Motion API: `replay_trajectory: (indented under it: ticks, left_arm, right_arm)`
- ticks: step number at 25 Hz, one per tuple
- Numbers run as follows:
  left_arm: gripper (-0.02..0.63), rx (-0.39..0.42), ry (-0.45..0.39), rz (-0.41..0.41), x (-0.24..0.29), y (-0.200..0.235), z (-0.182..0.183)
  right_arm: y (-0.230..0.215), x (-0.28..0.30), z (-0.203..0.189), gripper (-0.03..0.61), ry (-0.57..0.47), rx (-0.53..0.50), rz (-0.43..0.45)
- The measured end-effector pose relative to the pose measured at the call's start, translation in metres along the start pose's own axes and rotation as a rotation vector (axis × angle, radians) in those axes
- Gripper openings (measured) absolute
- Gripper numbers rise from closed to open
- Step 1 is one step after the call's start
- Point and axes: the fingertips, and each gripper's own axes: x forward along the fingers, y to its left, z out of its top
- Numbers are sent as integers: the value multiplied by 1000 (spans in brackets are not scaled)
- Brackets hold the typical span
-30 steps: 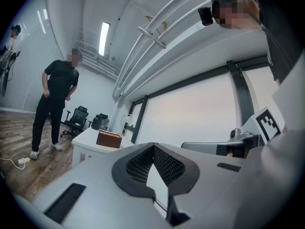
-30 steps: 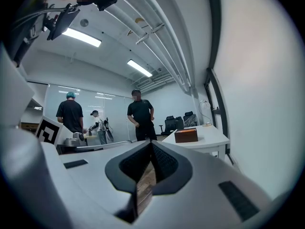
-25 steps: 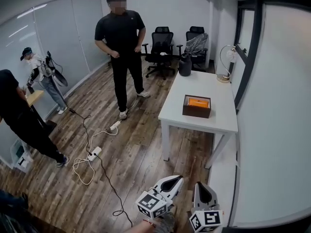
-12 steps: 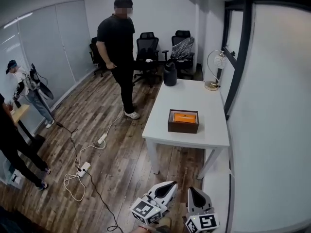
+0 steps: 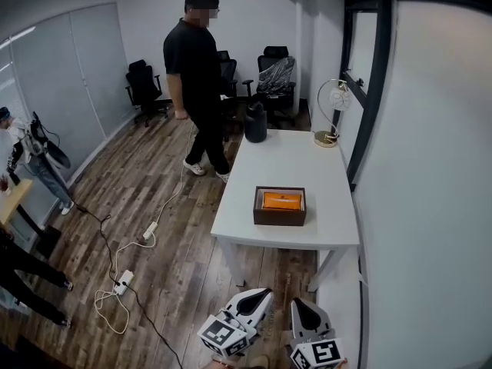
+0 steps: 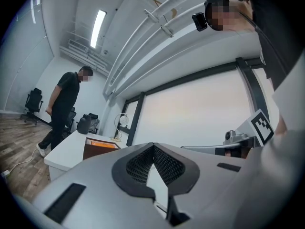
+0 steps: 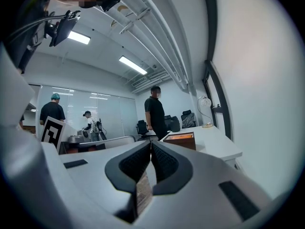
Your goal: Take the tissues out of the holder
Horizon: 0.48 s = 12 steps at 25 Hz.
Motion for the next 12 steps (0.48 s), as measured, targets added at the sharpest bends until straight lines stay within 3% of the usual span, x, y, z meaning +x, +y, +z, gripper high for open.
replay_trajectory:
  ticks: [12]
  left_arm:
    - [6, -29, -14, -20, 13, 28, 10]
  right_arm:
    - [-11, 32, 13, 6, -4, -10, -3]
